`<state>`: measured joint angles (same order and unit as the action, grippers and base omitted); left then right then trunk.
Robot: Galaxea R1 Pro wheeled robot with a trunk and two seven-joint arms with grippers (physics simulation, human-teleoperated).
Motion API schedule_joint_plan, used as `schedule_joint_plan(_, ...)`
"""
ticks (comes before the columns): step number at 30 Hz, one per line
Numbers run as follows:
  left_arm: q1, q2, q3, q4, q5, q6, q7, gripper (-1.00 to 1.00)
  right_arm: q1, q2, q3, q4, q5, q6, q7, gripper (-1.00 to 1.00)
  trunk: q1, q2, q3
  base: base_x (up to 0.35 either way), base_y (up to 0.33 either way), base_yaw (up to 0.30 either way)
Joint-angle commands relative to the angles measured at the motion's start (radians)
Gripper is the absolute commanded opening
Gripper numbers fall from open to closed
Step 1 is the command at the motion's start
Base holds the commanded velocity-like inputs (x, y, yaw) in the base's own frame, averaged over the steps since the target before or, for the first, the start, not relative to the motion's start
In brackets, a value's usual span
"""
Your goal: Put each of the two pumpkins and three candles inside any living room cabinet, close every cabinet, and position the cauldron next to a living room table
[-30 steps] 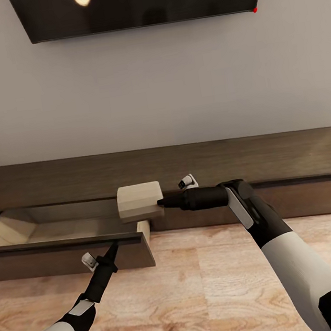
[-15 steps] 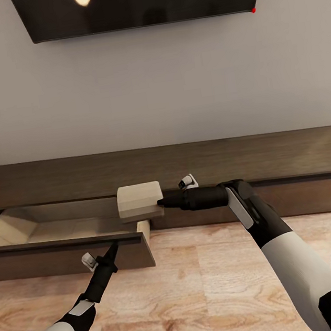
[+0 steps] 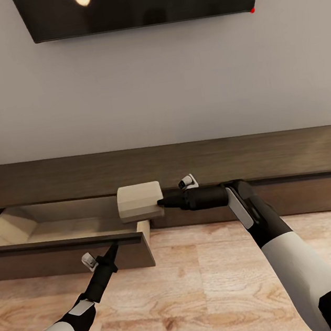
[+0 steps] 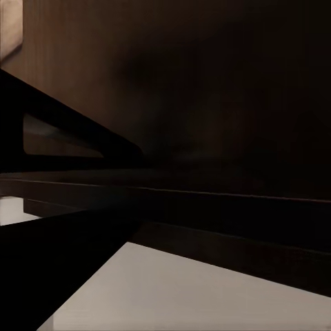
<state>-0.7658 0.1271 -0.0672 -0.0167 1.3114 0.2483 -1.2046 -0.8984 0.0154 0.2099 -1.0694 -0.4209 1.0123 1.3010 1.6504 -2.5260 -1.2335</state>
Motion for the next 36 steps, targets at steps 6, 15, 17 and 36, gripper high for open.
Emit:
schedule_joint_plan(6,0.0,0.0,-0.076,0.018,0.0,0.006,0.008,-1.0,-0.001,0.0,0.0,0.0,-0.003,0.006,0.001,-1.0,0.0,0.0,-0.001,-0.002,0.0,0.0)
schedule_joint_plan(15,0.0,0.0,-0.076,0.02,0.0,0.008,0.005,-1.0,-0.001,0.0,0.0,0.0,-0.003,0.006,0.001,-1.0,0.0,0.0,-0.001,-0.073,0.0,0.0)
schedule_joint_plan(17,0.0,0.0,-0.075,0.02,0.0,0.008,0.005,-1.0,-0.001,0.0,0.0,0.0,-0.003,0.006,0.001,-1.0,0.0,0.0,-0.001,-0.003,0.0,0.0)
schedule_joint_plan(36,0.0,0.0,-0.075,0.021,0.0,0.008,0.005,-1.0,-0.001,0.0,0.0,0.0,-0.003,0.006,0.001,-1.0,0.0,0.0,-0.001,-0.02,0.0,0.0)
